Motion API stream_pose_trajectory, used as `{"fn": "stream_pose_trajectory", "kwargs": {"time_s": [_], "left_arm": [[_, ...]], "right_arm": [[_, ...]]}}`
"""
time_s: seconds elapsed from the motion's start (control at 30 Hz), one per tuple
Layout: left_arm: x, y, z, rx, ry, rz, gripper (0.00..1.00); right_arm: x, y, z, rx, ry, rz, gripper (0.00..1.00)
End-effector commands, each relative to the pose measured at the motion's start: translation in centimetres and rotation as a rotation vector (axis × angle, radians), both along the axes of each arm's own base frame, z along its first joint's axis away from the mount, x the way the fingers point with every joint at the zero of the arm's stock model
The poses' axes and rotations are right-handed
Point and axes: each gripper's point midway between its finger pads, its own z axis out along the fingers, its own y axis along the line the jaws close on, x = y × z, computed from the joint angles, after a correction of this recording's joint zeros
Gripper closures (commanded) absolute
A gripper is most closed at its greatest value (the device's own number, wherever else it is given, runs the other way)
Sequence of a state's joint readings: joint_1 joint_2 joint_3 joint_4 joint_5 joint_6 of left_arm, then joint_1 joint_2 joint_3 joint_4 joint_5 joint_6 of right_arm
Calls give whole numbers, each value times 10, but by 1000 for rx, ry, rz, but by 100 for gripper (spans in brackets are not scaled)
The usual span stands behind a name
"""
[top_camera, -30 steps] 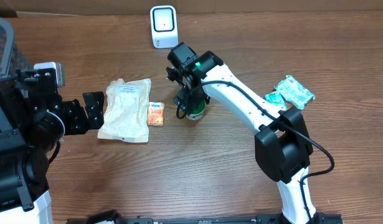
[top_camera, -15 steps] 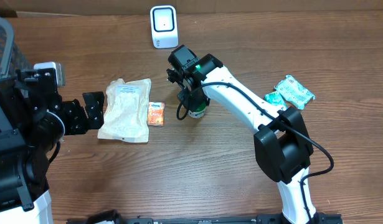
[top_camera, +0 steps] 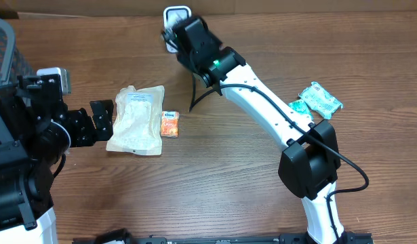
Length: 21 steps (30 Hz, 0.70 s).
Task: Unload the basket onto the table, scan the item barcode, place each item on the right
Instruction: 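Lift the jar and hold it to the scanner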
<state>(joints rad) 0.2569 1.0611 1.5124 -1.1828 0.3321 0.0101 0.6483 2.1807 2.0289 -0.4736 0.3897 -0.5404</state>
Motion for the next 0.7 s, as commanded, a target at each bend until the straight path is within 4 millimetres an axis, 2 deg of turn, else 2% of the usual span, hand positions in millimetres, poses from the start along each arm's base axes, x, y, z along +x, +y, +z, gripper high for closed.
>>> {"fn": "stream_pose_trajectory", "kwargs": {"time_s": [0.0,0.03,0.1,0.17,0.23,0.4,0.53,0.67], "left_arm": [[0,2,7,22,-22,-6,0],[0,2,7,22,-22,-6,1],[0,2,7,22,-22,-6,0],[0,2,7,22,-22,-6,1],[0,2,7,23,-22,-6,0],[0,2,7,23,-22,-6,0],[0,2,7,22,-22,-6,1],[0,2,7,22,-20,-6,0]], "right_arm": [[22,0,66,14,-229,25,87],[28,5,79,41,-285,65,87],[34,12,90,41,-348,143,89],[46,18,91,14,-425,233,92],[58,15,89,-5,-481,246,94],[80,19,67,-3,-569,284,96],[86,32,35,-3,-568,345,96],[90,39,13,8,-578,370,96]]}}
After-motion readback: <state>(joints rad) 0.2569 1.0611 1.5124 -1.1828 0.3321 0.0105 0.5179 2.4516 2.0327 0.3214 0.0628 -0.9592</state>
